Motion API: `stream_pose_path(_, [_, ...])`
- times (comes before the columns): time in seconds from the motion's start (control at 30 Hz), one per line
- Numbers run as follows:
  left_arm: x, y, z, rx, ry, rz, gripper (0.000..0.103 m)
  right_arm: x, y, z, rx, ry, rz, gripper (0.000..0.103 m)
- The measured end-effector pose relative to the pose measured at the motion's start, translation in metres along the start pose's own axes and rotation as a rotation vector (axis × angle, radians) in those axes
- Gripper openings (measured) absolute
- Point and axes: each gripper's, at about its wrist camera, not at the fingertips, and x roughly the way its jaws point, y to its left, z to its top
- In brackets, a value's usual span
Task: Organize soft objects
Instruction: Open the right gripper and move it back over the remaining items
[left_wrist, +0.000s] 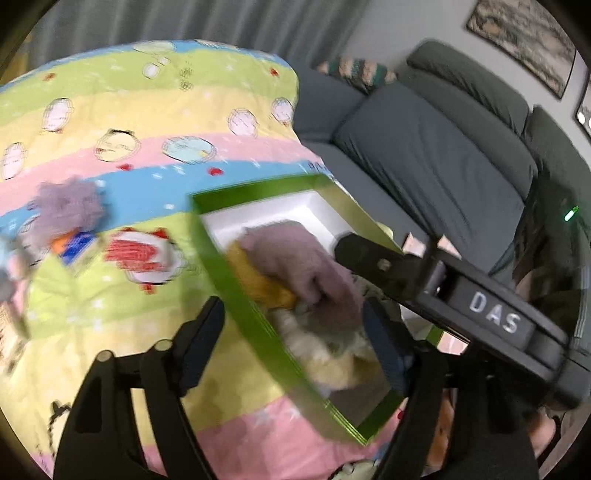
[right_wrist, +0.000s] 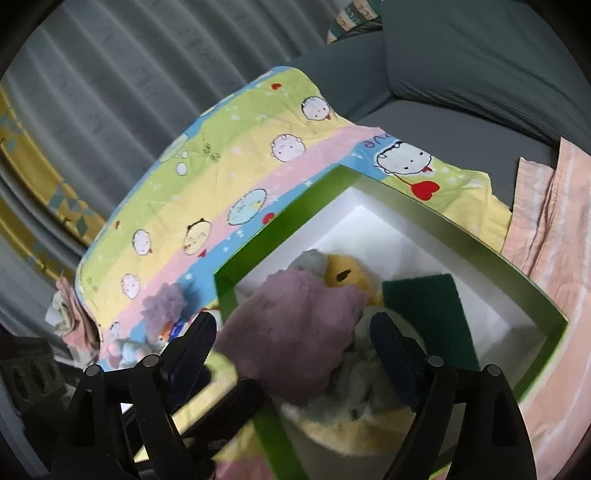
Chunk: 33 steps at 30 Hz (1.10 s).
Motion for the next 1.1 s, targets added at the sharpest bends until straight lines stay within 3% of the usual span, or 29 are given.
stream_pose_path(0.2, [-0.067, 0.048, -0.023, -0.091, -0.088, 0.081, 0.086, -0.016, 0.012, -0.017, -0.047, -0.042, -0.008, 0.092])
stream_pose_path(0.5, [-0.125, 0.137, -0.089, -0.242, -0.109, 0.313, 0.087, -0.024, 0.043, -0.047, -0.128, -0.052, 0.044, 0.095])
stream_pose_path(0.63, [-0.141, 0.184, -0.116, -0.350, -0.133, 0.418, 0.087, -0.011, 0.064, -0.064, -0.163, -0.009, 0.168, 0.097])
stream_pose_path(0.77, [-0.155, 0.221, -0.133, -0.440, -0.155, 0.405, 0.087, 0.001, 0.086, -0.082, -0.191, 0.011, 0.226, 0.097])
stream_pose_path(0.87, [-0.164, 0.234, -0.140, -0.489, -0.163, 0.444, 0.087, 0.009, 0.100, -0.095, -0.212, 0.034, 0.237, 0.097])
stream_pose_path(0.97, [-0.169, 0.238, -0.142, -0.521, -0.159, 0.435, 0.087, 0.015, 0.117, -0.105, -0.268, 0.046, 0.220, 0.097])
stream_pose_path(1.1, [-0.175, 0.237, -0.146, -0.519, -0.155, 0.477, 0.087, 0.020, 0.138, -0.119, -0.325, 0.074, 0.216, 0.097])
